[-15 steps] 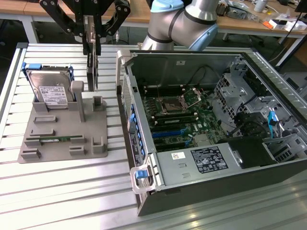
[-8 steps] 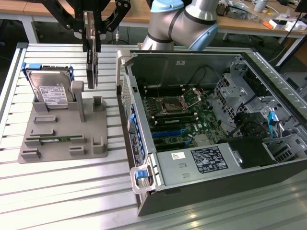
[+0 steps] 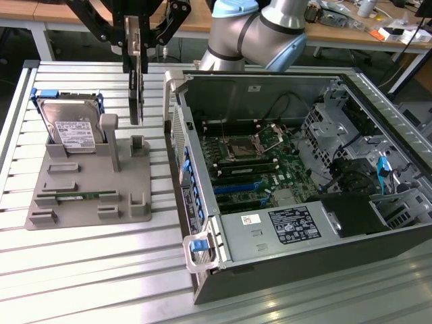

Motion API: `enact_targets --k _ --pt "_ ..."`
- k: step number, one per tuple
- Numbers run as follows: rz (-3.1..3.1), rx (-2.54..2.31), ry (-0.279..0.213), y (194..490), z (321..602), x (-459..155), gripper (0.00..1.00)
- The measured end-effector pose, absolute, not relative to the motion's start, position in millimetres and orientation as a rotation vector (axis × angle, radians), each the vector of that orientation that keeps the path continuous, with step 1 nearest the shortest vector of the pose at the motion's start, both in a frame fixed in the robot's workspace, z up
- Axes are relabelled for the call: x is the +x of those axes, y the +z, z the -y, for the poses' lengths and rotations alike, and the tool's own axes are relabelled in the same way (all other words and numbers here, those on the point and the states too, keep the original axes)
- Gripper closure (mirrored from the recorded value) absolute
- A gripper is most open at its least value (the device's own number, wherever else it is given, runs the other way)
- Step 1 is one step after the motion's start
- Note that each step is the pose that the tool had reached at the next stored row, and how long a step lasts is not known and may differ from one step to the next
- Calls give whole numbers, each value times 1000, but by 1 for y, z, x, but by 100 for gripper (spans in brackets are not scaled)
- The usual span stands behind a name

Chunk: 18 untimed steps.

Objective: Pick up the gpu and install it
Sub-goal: 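Pick up the gpu and move the gpu toward the slot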

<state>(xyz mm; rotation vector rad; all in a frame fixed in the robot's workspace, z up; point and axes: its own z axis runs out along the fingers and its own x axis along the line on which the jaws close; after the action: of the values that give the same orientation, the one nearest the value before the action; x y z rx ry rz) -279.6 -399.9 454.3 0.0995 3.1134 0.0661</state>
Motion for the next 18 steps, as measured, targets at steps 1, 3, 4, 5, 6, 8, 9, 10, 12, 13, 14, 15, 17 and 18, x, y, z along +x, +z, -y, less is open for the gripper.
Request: enact_targets --k 1,3,4,5,6,8,9,10,12,13,14,15,17,18 --pt "-3113 99 66 454 400 -278 74" --pt "-3113 99 66 454 400 -272 74" --pt "-3113 99 66 454 400 -270 74" --pt "-3113 99 66 454 400 -269 74" --pt "-3113 99 66 454 400 -268 74" --pt "-3113 99 66 454 400 -267 74" --pt "-3113 99 66 454 400 -266 74" --pt "-3113 99 66 454 400 -263 74" --pt "-3113 99 66 454 400 -261 74" --pt "-3113 99 66 454 400 -261 74" --pt "-3113 99 66 454 400 -259 74" --pt "-3113 99 66 454 400 -257 74" --pt "-3113 99 66 454 400 -253 74" --pt "-3113 99 66 454 400 -252 74"
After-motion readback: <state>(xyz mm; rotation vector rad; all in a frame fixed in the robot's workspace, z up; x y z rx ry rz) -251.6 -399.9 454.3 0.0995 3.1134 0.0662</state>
